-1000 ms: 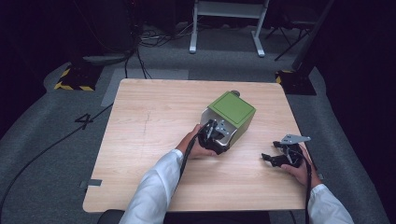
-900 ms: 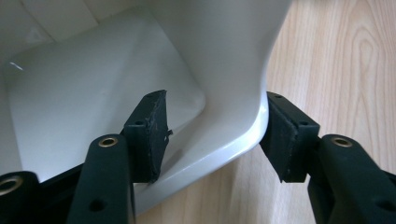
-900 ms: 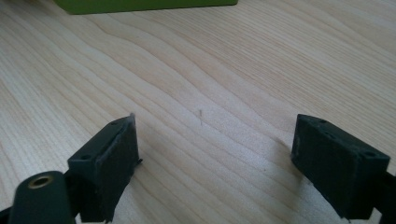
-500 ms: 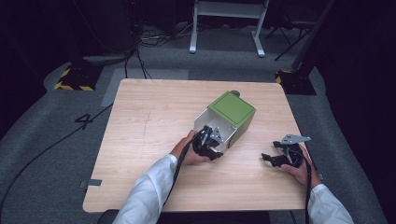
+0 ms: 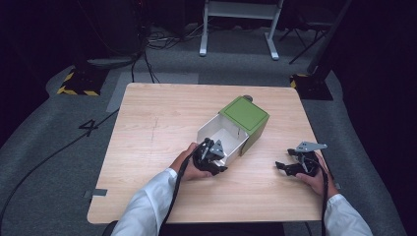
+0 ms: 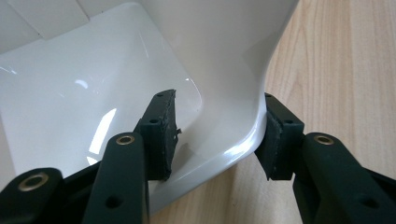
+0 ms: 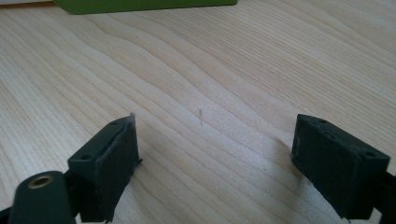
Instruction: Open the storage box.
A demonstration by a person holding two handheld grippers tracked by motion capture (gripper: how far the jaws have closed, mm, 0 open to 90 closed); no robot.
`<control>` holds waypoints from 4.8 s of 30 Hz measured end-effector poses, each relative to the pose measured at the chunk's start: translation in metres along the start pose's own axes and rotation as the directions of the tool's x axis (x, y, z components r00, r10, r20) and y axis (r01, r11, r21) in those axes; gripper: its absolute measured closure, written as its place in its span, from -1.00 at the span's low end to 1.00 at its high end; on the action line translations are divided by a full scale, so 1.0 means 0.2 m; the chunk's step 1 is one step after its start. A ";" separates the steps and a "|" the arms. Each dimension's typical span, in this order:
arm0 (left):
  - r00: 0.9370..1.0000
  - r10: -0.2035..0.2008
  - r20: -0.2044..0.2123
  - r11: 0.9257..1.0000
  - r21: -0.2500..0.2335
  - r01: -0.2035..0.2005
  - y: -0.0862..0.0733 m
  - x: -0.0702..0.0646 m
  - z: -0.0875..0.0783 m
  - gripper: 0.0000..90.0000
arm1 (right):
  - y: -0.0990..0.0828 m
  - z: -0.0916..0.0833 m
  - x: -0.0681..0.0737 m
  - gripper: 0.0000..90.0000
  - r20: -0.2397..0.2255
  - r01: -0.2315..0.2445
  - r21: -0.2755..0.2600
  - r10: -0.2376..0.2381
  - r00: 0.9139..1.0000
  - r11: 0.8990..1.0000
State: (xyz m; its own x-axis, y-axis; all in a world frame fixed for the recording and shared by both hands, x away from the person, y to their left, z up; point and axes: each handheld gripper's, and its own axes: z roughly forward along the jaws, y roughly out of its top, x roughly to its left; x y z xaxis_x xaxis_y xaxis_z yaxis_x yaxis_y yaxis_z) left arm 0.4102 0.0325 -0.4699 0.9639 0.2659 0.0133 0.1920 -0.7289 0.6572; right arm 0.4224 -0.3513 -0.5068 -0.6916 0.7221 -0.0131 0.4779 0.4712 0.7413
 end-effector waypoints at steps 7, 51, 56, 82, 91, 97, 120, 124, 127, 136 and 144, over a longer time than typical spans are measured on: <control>1.000 -0.006 0.017 1.000 0.000 0.006 -0.04 -0.03 -0.02 0.19 | 0.00 0.00 0.00 -0.67 0.001 -0.002 0.000 0.002 1.000 1.000; 0.977 -0.077 -0.200 0.987 -0.157 0.046 -0.14 -0.06 -0.40 -0.50 | 0.00 0.00 0.00 -0.67 0.001 -0.003 0.000 0.003 1.000 1.000; 0.965 -0.104 -0.240 0.985 -0.162 0.066 -0.19 -0.05 -0.47 -0.50 | 0.00 0.00 0.00 -0.67 0.003 -0.005 0.000 0.005 1.000 1.000; 0.882 -0.256 -0.396 0.966 -0.084 0.243 -0.63 0.03 -0.64 -0.52 | -0.01 -0.01 0.00 -0.67 0.007 -0.009 0.001 0.009 1.000 1.000; 0.853 -0.323 -0.409 0.945 -0.084 0.317 -0.77 0.03 -0.66 -0.55 | -0.01 -0.01 0.00 -0.67 0.005 -0.007 0.000 0.007 1.000 1.000; 0.830 -0.368 -0.420 0.925 -0.076 0.372 -0.87 0.04 -0.66 -0.55 | -0.01 -0.01 0.00 -0.67 0.005 -0.007 0.000 0.007 1.000 1.000; 0.765 -0.502 -0.404 0.863 -0.168 0.477 -1.07 0.00 -0.69 -0.60 | -0.01 -0.01 0.00 -0.67 0.004 -0.005 0.000 0.005 1.000 1.000; 0.749 -0.512 -0.420 0.855 -0.167 0.491 -1.05 0.00 -0.67 -0.65 | -0.01 -0.01 0.00 -0.67 0.002 -0.005 0.000 0.005 1.000 1.000; 0.750 -0.512 -0.419 0.855 -0.165 0.491 -1.05 0.00 -0.67 -0.66 | -0.01 -0.01 0.00 -0.67 0.001 -0.002 0.000 0.002 1.000 1.000; 0.753 -0.508 -0.417 0.858 -0.165 0.487 -1.05 0.01 -0.67 -0.66 | 0.00 0.00 0.00 -0.67 0.000 -0.003 -0.001 0.003 1.000 1.000; 0.753 -0.508 -0.418 0.858 -0.164 0.488 -1.05 0.01 -0.67 -0.66 | 0.00 0.00 0.00 -0.67 0.004 -0.003 0.000 0.003 1.000 1.000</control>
State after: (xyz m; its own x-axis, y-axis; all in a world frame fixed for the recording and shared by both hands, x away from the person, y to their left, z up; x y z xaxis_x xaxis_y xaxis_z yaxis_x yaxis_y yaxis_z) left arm 0.3462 0.2712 -0.5069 0.5511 0.8344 -0.0088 0.6043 -0.3918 0.6938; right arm 0.4231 -0.3514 -0.5068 -0.6883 0.7253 -0.0136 0.4800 0.4694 0.7411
